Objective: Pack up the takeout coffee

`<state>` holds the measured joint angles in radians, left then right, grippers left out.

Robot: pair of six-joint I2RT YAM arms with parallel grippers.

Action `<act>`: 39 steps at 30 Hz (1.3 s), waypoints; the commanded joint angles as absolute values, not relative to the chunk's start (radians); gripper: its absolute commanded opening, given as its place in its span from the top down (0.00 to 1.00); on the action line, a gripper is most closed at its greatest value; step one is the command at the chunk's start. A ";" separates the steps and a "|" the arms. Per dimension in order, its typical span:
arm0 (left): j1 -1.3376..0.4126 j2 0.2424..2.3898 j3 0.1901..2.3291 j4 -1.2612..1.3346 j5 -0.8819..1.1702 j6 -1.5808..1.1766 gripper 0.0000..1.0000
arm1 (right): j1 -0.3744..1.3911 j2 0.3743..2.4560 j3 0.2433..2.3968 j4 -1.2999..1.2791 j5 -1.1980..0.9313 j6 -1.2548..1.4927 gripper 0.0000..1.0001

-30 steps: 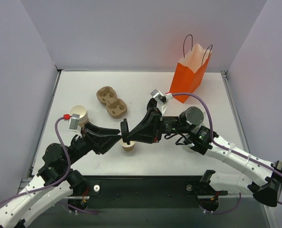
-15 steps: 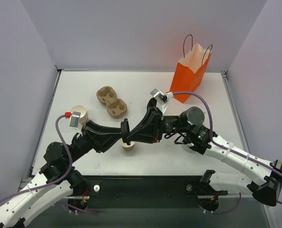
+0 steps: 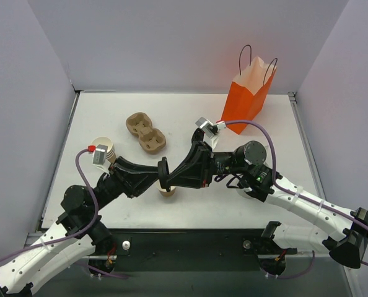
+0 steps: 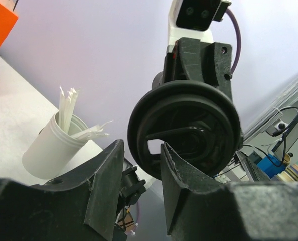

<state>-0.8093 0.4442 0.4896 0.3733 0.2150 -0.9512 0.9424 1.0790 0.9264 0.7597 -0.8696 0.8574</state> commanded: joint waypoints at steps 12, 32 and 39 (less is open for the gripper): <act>-0.804 0.442 0.482 0.433 0.215 -0.959 0.90 | 0.937 1.072 0.900 0.900 -0.887 0.851 0.80; -0.805 0.679 0.957 -0.851 -0.135 -0.692 1.00 | 0.854 0.770 1.011 -0.308 -0.138 0.426 0.19; -0.825 0.834 0.996 -0.977 -0.253 -0.703 1.00 | 0.859 0.756 1.031 -0.417 -0.051 0.434 0.00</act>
<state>-0.8131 0.8150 0.9443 -0.8459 -0.1616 -0.7166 0.8570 0.7635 0.9936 -0.3008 -0.1471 0.4507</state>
